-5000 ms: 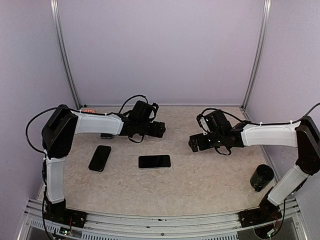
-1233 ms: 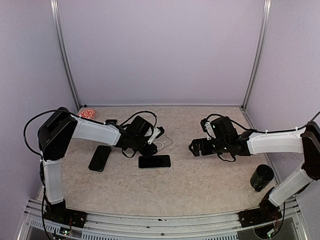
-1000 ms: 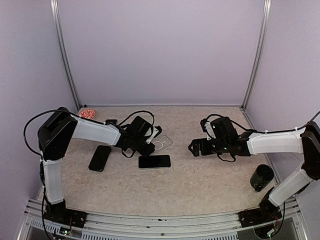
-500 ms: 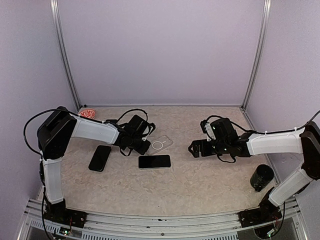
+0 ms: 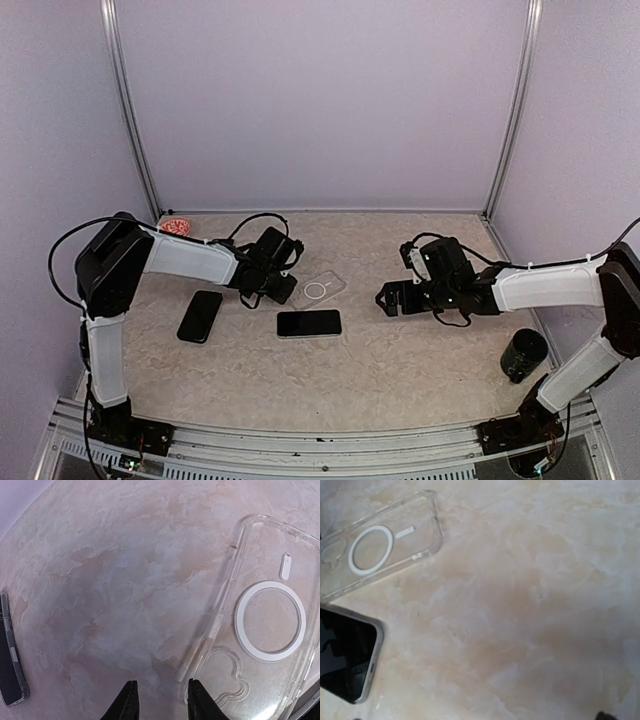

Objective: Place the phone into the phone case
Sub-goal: Adjust the phone case at the center of the board, then pick up the phone at the center of the board.

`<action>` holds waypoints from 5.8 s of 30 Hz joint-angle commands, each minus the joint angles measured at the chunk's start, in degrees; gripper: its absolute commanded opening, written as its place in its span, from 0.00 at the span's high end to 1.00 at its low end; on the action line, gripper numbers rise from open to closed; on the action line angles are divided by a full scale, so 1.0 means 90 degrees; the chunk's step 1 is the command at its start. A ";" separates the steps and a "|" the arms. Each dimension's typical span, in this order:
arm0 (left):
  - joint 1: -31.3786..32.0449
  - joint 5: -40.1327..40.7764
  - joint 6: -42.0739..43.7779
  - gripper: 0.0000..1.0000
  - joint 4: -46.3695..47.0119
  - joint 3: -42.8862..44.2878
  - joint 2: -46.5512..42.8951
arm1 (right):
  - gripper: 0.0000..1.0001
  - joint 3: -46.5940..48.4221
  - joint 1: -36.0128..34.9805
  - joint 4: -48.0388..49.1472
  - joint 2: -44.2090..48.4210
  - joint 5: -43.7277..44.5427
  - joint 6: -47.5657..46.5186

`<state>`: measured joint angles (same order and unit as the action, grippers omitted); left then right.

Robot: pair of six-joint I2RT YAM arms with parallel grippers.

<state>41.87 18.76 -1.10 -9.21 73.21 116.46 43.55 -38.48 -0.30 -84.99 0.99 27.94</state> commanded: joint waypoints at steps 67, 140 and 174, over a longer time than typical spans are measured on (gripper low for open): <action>-0.0474 -0.0212 -0.1353 0.35 -0.0230 0.0642 -0.0292 | 0.00 0.0014 0.0013 0.0625 -0.0397 -0.0887 -0.1053; 0.0504 -0.1424 -0.3522 0.01 0.1207 -0.3624 -0.4089 | 0.16 0.3566 -0.0516 -0.1047 -0.4417 -0.3783 -0.6850; 0.0363 -0.1895 -0.3829 0.01 0.2167 -0.4178 -0.4096 | 0.43 0.1937 -0.0835 0.0954 -0.2696 -0.3782 -0.6277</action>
<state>45.67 4.05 -34.65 6.72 36.77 80.47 62.43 -44.91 2.57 -113.80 -31.48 -30.11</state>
